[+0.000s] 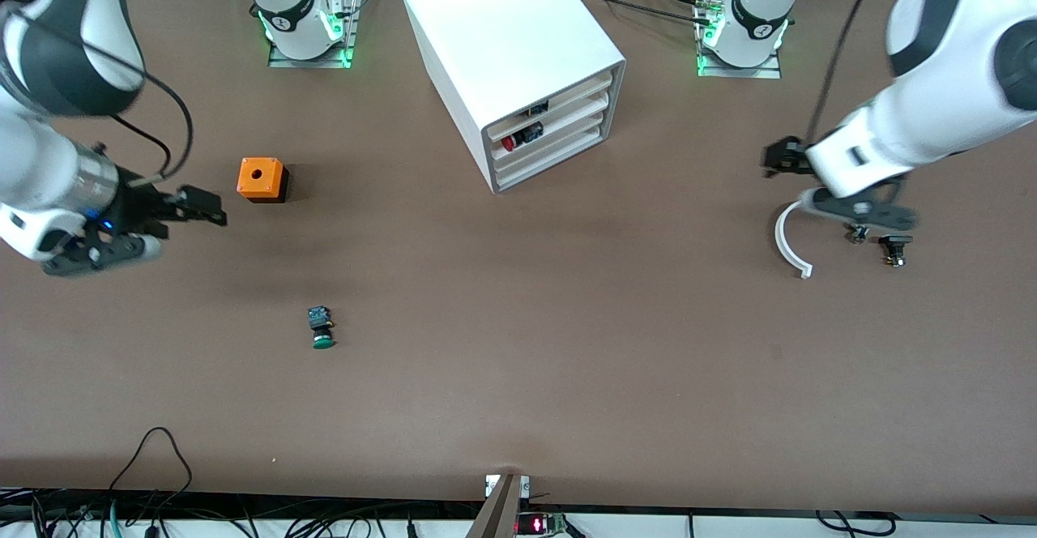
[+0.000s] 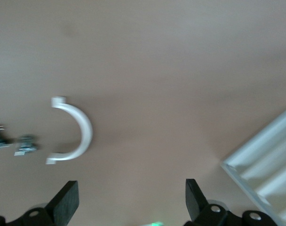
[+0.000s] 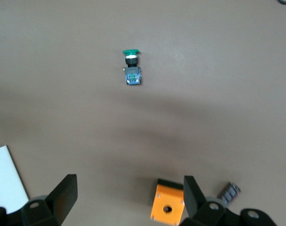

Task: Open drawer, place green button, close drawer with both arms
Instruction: 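Reach the right gripper toward the green button while the left gripper approaches the drawer, then grasp the green button with the right gripper while the left gripper nears the handle, then pull the drawer open with the left gripper while the right gripper lifts the button, then carry the green button over the open drawer with the right gripper, then lower the green button into the drawer and open the right gripper, then withdraw the right gripper while the left gripper pushes the drawer shut, then push the drawer fully closed with the left gripper while the right gripper retracts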

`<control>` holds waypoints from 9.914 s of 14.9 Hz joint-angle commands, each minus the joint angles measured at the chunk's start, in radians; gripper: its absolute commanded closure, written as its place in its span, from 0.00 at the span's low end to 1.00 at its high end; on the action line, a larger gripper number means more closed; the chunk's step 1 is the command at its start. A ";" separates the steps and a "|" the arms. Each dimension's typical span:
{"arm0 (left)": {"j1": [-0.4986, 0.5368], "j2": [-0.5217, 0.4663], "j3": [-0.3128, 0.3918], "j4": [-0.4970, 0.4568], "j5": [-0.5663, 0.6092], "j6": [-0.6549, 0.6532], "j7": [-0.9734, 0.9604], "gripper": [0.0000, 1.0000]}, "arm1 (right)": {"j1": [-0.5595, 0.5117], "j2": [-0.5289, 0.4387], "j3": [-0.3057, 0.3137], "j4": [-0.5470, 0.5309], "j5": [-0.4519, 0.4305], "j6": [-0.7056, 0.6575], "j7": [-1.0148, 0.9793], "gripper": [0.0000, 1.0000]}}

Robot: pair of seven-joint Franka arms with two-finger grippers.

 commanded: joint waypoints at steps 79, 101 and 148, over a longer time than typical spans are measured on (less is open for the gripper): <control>0.152 0.429 -0.053 -0.249 -0.951 0.279 0.654 0.00 | 0.748 0.533 0.072 0.572 -0.147 0.309 2.217 1.00; 0.163 0.278 -0.065 -0.111 -0.199 0.262 -0.058 0.00 | 0.846 0.685 0.015 0.571 -0.179 0.469 2.390 0.00; -0.173 0.318 -0.406 -0.353 -0.086 0.629 -1.014 0.00 | -0.051 -0.288 0.068 -0.152 -0.156 0.011 0.267 0.00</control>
